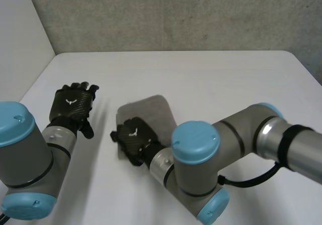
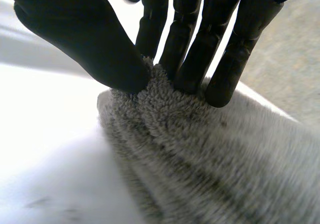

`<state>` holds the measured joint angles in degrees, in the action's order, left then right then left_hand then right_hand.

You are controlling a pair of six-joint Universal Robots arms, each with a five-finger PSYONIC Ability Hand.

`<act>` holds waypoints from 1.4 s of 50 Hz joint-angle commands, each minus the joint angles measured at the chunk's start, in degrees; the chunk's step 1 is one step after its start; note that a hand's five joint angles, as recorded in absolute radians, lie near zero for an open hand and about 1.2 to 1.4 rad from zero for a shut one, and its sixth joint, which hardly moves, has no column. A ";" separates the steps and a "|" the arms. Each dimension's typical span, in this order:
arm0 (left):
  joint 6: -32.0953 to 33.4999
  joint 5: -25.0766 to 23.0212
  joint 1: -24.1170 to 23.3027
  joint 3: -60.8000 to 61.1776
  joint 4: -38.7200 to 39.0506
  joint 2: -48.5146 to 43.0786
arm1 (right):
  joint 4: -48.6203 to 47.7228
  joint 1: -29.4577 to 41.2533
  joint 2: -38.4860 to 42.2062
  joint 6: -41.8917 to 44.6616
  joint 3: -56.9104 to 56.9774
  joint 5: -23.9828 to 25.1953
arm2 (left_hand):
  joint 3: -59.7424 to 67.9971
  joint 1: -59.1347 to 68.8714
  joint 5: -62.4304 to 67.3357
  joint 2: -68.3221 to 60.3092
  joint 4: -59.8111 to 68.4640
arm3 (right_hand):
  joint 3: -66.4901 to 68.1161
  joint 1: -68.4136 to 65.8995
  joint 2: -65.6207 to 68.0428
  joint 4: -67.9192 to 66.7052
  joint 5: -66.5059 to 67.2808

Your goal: Fold the towel.

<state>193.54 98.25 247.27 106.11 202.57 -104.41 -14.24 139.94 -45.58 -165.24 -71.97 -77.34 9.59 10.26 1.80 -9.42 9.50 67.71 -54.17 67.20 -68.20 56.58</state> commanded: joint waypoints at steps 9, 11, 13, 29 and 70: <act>-1.94 -0.69 -3.81 -7.76 0.55 -0.97 | 0.45 -7.22 -11.72 -4.12 -1.42 -8.97 | 0.41 -0.26 -1.80 -0.58 0.50 | -57.71 44.17 -57.20 58.20 -56.58; -3.61 -0.86 -4.78 -9.52 0.46 -2.11 | 0.53 -8.19 -12.43 -5.26 -1.51 -9.58 | 0.41 -0.26 -1.80 -0.58 0.50 | -57.71 44.17 -57.20 58.20 -56.58; -7.29 -2.00 -6.70 -13.36 -0.06 -5.17 | 1.84 -10.03 -11.99 -6.67 -1.25 -9.67 | 0.41 -0.26 -1.80 -0.58 0.50 | -57.71 44.17 -57.20 58.20 -56.58; -10.73 -2.97 -10.23 -22.44 -10.44 -20.39 | 16.27 -13.64 3.57 -6.41 11.76 -7.30 | 0.41 -0.26 -1.80 -0.58 0.50 | -57.71 44.17 -57.20 58.20 -56.58; -7.66 -1.83 1.46 -35.01 -34.08 16.96 | 22.58 -27.78 -36.15 -4.03 3.77 -13.37 | 0.41 -0.26 -1.80 -0.58 0.50 | -57.71 44.17 -57.20 58.20 -56.58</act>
<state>185.87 96.64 247.61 70.29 168.75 -89.42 5.52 113.05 -80.33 -168.71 -66.71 -94.46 9.58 10.25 1.80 -9.37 9.50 12.09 -11.75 12.77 -13.16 2.58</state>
